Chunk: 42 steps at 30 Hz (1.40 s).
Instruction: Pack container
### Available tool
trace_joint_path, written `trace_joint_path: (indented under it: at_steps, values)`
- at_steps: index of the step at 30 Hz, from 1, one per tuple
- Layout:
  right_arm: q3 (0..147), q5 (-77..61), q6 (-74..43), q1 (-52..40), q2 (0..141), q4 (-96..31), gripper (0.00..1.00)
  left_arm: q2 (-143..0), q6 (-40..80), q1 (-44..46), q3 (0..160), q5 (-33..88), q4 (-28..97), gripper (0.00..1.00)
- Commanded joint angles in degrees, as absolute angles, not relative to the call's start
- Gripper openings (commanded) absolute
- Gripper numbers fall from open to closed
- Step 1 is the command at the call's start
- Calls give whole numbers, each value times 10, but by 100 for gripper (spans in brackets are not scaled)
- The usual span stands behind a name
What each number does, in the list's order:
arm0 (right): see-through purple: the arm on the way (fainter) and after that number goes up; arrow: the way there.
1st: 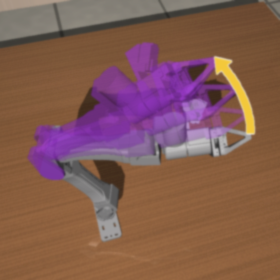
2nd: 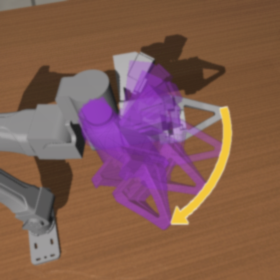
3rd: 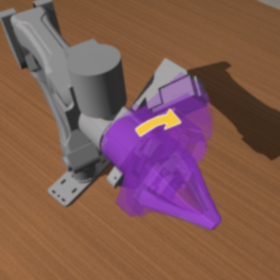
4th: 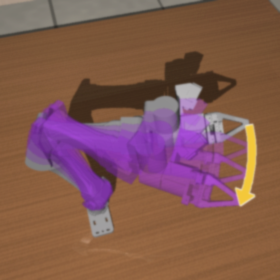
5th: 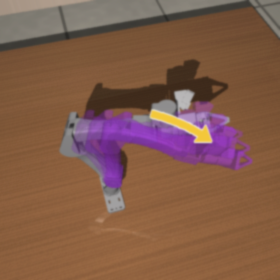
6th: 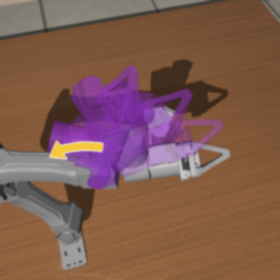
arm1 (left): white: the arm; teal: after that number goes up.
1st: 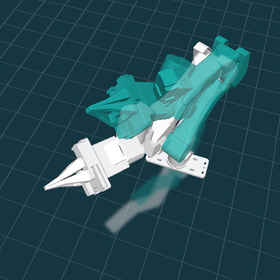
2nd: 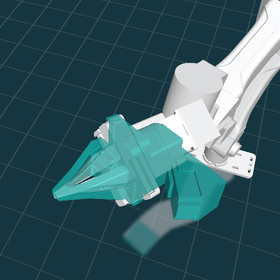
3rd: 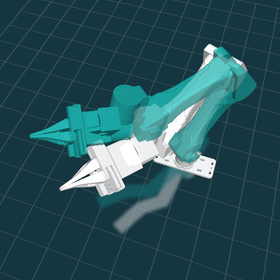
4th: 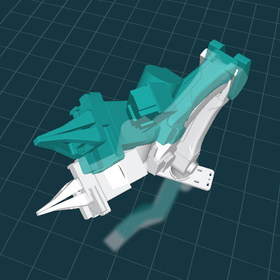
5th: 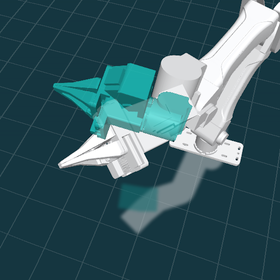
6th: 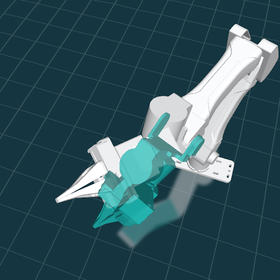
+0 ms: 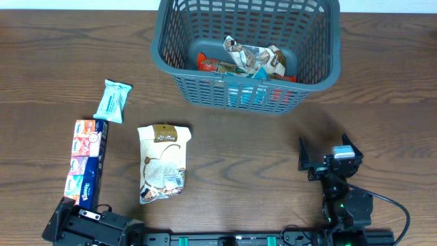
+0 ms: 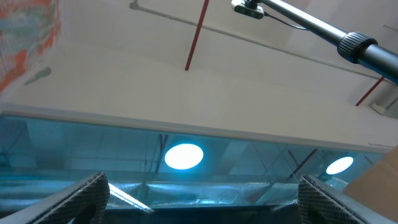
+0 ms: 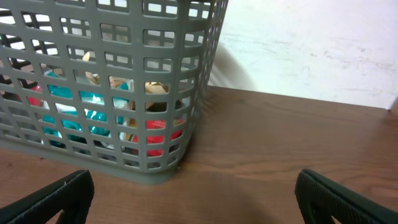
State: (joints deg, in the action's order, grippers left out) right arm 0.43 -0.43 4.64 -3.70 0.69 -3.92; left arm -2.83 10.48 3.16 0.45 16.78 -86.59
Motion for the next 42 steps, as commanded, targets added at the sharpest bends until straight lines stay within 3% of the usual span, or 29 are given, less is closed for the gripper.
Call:
trace_joint_path:
  at_steps: [1,42]
  values:
    - [3,-4,52,-34,4,-41,99,-21,103,30,3,178,-868,95]
    - [3,-4,52,-34,4,-41,99,-21,103,30,3,181,-813,95]
